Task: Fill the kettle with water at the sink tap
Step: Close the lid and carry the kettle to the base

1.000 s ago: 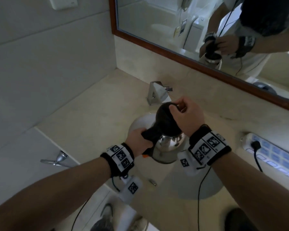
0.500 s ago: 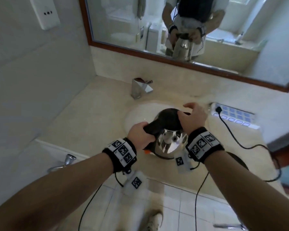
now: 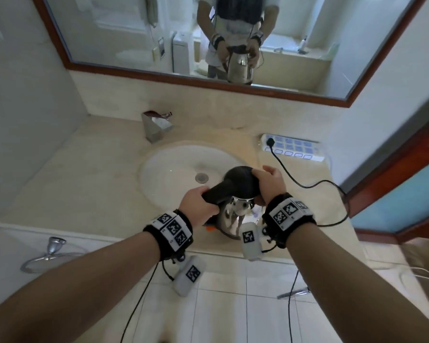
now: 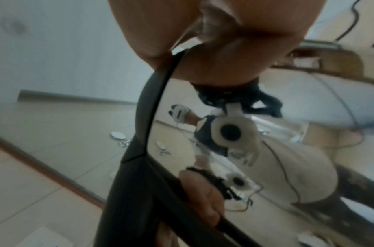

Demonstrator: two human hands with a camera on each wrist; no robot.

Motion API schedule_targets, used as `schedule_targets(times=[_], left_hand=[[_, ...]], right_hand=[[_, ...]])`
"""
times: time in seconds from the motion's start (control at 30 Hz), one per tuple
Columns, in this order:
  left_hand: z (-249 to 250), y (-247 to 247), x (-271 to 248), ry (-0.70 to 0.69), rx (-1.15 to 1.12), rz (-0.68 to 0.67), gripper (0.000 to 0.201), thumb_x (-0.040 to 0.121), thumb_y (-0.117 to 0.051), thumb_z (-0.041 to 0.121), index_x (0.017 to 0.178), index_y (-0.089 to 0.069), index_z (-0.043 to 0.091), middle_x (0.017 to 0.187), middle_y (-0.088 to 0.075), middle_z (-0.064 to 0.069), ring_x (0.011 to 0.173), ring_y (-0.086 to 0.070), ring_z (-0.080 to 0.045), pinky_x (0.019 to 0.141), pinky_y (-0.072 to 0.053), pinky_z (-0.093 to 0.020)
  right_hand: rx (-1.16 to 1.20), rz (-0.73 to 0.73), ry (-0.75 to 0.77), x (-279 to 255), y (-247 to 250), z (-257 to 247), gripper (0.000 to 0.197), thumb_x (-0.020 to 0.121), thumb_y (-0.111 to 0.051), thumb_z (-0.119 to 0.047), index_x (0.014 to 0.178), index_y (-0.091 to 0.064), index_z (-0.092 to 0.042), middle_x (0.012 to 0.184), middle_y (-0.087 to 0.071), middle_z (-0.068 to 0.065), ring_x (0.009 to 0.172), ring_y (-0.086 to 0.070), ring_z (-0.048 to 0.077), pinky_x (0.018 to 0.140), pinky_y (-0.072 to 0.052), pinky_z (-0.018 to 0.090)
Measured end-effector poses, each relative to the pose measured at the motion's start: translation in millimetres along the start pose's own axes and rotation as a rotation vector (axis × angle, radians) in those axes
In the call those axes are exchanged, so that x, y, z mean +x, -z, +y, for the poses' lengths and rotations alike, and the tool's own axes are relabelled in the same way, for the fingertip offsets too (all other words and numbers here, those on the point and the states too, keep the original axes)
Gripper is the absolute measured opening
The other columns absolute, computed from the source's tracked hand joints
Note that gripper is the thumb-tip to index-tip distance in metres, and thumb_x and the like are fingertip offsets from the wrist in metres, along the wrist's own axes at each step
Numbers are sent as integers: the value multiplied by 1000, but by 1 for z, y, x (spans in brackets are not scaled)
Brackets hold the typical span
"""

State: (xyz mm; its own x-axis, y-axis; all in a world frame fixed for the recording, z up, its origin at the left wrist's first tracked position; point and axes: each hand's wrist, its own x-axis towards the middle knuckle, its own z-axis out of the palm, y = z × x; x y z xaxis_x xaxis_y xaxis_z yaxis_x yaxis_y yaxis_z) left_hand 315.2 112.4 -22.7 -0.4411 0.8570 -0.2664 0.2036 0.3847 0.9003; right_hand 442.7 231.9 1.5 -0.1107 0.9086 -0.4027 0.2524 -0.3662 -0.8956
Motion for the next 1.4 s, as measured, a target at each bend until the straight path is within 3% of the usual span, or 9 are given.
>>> schedule_targets(times=[0.2,0.33,0.6,0.77,0.87,0.97,1.1,1.27,1.4], left_hand=[[-1,-32,6,10,52,17,24,70,-62,-4,68,-57,19,68,-60,-5,67,-59,-23,58,-53,-27],[-2,-44,9,4,52,9,18,70,-61,-4,72,-59,14,67,-59,-5,60,-57,-18,46,-48,-17],[-13,-49,14,1,54,25,14,69,-65,-1,83,-63,1,80,-68,-24,72,-65,-32,67,-58,-37],[-21,-45,9,31,12,26,15,69,-69,-1,80,-65,7,85,-70,-23,85,-68,-38,71,-62,-46],[-20,-42,7,43,-1,40,16,66,-71,4,79,-66,11,83,-71,-20,84,-69,-37,74,-60,-53],[-9,-45,2,25,-6,32,16,65,-70,3,75,-65,14,78,-70,-17,80,-69,-36,70,-61,-52],[24,-60,-2,-22,-72,36,21,68,-63,-7,78,-65,11,76,-69,-13,74,-68,-29,57,-60,-35],[62,-94,9,-58,-90,-6,26,67,-63,-6,89,-67,7,80,-70,-13,77,-69,-27,64,-60,-37],[79,-127,27,-69,-66,-28,23,66,-62,-7,86,-67,3,81,-70,-22,80,-70,-34,72,-62,-43]], right_hand=[[45,-5,-55,16,27,16,58,84,-60,-26,138,-38,-26,121,-53,8,79,-59,22,42,-43,19],[87,28,-43,21,34,27,55,84,-62,-31,134,-42,-24,118,-54,6,90,-58,24,53,-46,24],[56,3,63,23,35,46,45,81,-62,-37,122,-47,-24,101,-56,-1,98,-63,28,63,-50,29],[15,-14,133,17,34,50,36,85,-61,-32,117,-47,-22,92,-53,-9,83,-58,10,66,-49,22],[37,-51,104,14,33,47,35,85,-59,-34,117,-49,-23,101,-57,0,90,-62,21,65,-51,30],[77,-64,100,12,46,40,33,88,-57,-30,119,-50,-21,97,-57,0,77,-59,15,52,-48,25],[124,-86,163,16,82,18,33,91,-52,-24,123,-53,-15,99,-59,2,83,-57,14,60,-45,23],[149,-81,201,28,128,-3,41,87,-46,-24,123,-56,-8,117,-59,14,103,-57,29,76,-50,34],[164,-23,165,46,159,-5,37,90,-47,-18,125,-53,-13,104,-60,5,89,-57,19,61,-45,26]])
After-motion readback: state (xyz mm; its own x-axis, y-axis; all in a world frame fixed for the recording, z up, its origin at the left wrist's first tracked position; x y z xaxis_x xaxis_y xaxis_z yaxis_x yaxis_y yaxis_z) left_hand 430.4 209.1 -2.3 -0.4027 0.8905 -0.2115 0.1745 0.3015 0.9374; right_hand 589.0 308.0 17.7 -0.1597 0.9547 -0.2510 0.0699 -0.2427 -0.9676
